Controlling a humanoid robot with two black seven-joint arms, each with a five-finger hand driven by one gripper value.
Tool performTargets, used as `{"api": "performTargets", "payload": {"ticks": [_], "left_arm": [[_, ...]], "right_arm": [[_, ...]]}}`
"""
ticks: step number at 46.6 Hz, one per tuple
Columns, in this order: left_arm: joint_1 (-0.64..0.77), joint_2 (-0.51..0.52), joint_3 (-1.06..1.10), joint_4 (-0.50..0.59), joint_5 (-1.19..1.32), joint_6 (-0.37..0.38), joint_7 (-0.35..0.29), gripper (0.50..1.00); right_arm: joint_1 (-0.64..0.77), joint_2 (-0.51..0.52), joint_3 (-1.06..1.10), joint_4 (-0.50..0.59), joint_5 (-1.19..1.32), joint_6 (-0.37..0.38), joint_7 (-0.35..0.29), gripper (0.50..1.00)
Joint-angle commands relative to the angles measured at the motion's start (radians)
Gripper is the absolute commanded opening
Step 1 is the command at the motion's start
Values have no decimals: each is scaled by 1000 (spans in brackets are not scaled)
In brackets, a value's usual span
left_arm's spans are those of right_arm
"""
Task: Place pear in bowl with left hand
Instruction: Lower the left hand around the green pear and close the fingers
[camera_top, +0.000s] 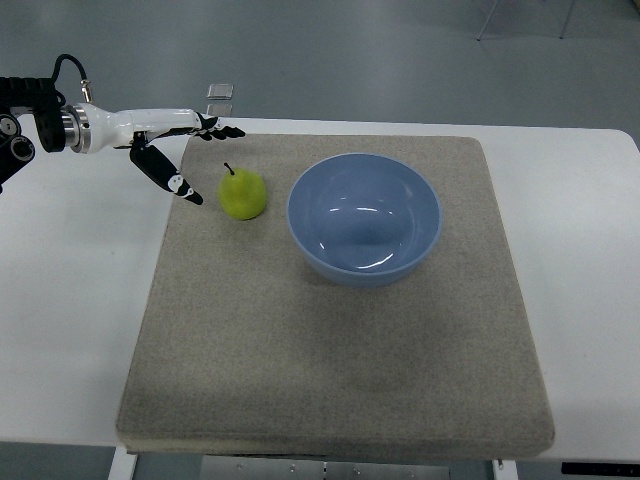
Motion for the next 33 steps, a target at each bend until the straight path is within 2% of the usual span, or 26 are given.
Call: {"api": "performTargets", "payload": {"ticks": [1,22,33], "left_arm": [[-8,-1,12,0,58,3,0,988],[-37,-83,32,13,145,22,3,984],[-35,-126,57,39,243,97,5,981]], "right_arm": [[0,0,0,0,0,0,1,924],[0,0,0,0,0,0,1,924],[0,0,0,0,0,0,-1,924]]}}
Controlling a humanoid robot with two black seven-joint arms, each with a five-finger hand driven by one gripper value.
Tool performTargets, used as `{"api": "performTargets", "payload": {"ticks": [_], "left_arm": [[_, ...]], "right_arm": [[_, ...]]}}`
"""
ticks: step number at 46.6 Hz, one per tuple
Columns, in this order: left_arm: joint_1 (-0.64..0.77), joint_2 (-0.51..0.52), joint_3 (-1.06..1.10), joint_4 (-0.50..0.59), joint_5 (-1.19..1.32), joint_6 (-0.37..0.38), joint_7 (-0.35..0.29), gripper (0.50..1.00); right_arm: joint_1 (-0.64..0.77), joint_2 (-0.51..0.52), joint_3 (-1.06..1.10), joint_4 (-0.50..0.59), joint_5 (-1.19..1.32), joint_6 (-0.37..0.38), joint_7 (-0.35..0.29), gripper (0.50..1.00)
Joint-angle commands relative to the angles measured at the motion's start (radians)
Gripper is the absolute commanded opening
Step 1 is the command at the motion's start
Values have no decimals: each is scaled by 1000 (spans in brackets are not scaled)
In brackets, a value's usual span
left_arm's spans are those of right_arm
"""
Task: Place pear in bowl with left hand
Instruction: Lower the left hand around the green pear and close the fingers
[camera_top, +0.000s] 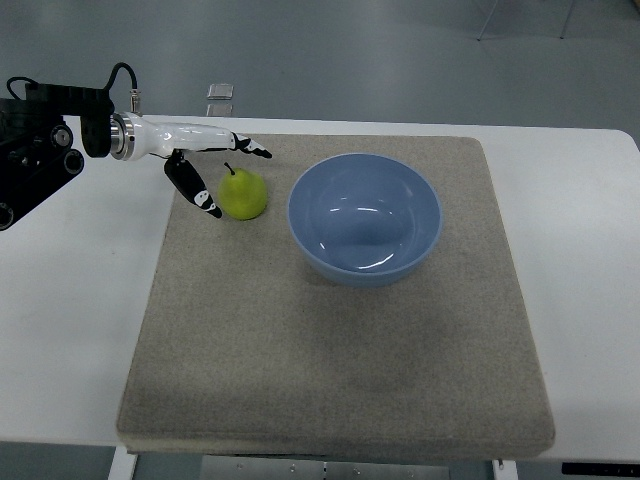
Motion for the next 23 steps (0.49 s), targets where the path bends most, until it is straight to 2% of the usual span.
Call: {"api": "performTargets", "payload": {"ticks": [1,5,23], "left_arm": [[3,-22,4,18,44,35,2,981],[8,-42,7,41,62,66,2,981],[11,-61,27,53,59,70,2,984]], "right_arm": [[0,0,-2,0,0,0,-1,924],[0,0,0,0,0,0,0,924],[0,0,0,0,0,0,-1,924]]}}
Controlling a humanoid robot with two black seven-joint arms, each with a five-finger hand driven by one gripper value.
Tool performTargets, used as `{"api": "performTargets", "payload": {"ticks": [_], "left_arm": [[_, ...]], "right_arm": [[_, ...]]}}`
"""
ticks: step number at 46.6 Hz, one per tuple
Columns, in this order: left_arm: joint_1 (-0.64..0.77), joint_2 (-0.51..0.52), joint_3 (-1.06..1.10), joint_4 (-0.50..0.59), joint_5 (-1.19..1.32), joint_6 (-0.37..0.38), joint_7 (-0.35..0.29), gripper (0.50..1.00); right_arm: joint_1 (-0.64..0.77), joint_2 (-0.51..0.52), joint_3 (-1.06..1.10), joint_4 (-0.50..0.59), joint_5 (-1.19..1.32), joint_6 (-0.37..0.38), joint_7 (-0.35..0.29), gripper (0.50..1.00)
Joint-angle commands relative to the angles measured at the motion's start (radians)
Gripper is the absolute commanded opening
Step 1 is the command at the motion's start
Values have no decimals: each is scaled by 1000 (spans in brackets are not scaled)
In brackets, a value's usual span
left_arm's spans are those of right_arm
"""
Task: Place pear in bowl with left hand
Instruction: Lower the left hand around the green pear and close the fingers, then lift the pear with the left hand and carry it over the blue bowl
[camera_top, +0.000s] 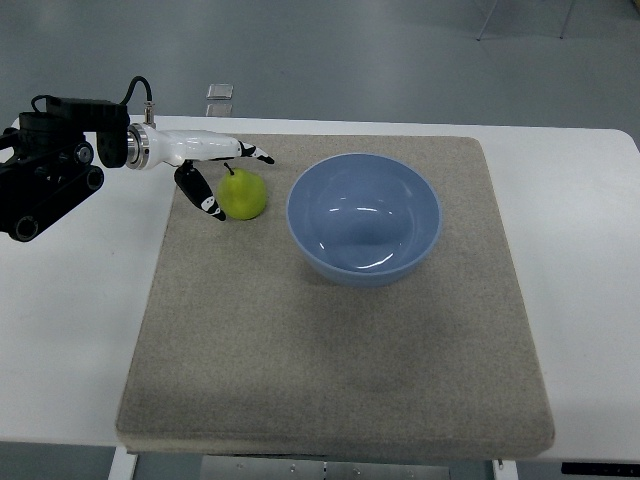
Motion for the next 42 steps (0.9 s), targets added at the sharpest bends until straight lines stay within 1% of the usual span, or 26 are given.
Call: {"api": "performTargets", "payload": {"ticks": [1,9,13,15,16,17,18,20,23,24,26,27,30,34,35,42], "left_arm": [[0,-7,0,1,4,0,0,984],[2,-24,16,1,4,5,0,973],[2,-26,20,3,6,14,0,951],[2,-26,20,4,7,14,-2,932],[2,-26,20,6,7,14,-2,913],[2,-26,20,8,7,14,-2,883],[0,-26,20,11,7,14,-2,868],[2,-26,22,18,7,14,-2,864],[0,-26,22,29,7,14,-2,812],[2,-26,22,31,7,14,-2,808],[2,-26,22,32,7,14,-2,774],[2,-26,22,32,7,14,-2,750],[2,-26,26,32,7,14,-2,656],[2,-27,26,32,7,14,-2,508],[2,-26,28,32,6,14,-2,500],[2,-26,26,32,1,14,-3,500]], "right_arm": [[0,0,0,0,0,0,-1,924],[0,0,0,0,0,0,0,924],[0,0,0,0,0,0,0,924],[0,0,0,0,0,0,0,924],[0,0,0,0,0,0,0,924],[0,0,0,0,0,0,0,924],[0,0,0,0,0,0,0,924],[0,0,0,0,0,0,0,924],[0,0,-2,0,0,0,0,926],[0,0,0,0,-1,0,0,924],[0,0,0,0,-1,0,0,924],[0,0,0,0,0,0,0,924],[0,0,0,0,0,0,0,924],[-2,0,0,0,0,0,0,924],[0,0,0,0,-1,0,0,926],[0,0,0,0,0,0,0,924]]}}
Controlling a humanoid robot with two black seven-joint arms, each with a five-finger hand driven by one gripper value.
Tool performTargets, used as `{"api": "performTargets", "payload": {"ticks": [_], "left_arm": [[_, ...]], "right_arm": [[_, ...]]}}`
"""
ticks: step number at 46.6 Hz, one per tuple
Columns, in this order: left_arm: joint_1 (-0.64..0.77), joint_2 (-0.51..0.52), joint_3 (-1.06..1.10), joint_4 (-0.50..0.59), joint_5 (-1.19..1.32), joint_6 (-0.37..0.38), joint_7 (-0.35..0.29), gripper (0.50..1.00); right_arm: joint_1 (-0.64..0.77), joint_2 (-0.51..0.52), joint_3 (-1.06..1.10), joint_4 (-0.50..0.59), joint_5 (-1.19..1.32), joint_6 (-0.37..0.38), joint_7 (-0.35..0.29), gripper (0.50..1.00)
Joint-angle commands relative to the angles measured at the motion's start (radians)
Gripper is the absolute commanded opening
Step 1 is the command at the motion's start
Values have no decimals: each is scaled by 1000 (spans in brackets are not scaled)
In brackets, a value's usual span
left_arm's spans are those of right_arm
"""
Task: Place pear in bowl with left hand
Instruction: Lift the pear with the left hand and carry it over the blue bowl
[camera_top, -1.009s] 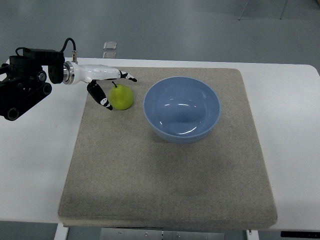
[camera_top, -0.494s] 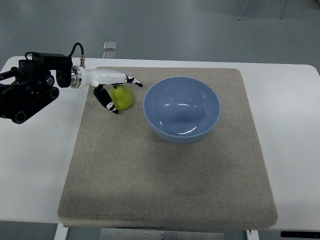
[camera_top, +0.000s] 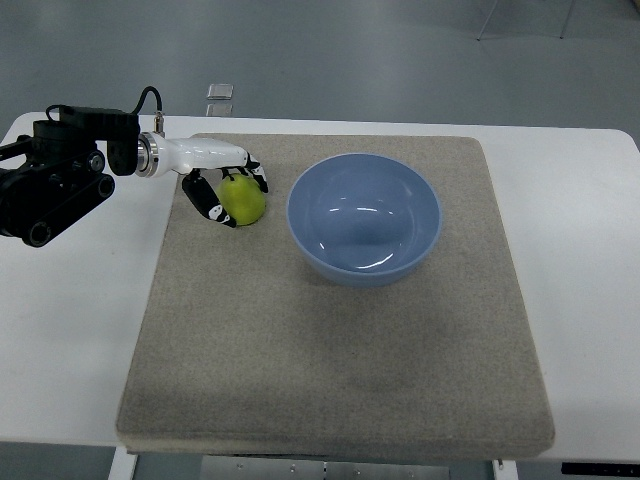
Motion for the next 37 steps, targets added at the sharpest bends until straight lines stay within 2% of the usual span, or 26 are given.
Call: {"api": "performTargets", "payload": {"ticks": [1,37], "left_arm": [[-1,0,-1,0,-4,0,-1,500],[-81,11,-30,-12,-108,17,-3,500]], "right_arm": [[0,0,0,0,1,0,-1,924],[0,0,0,0,1,0,0,924]]}}
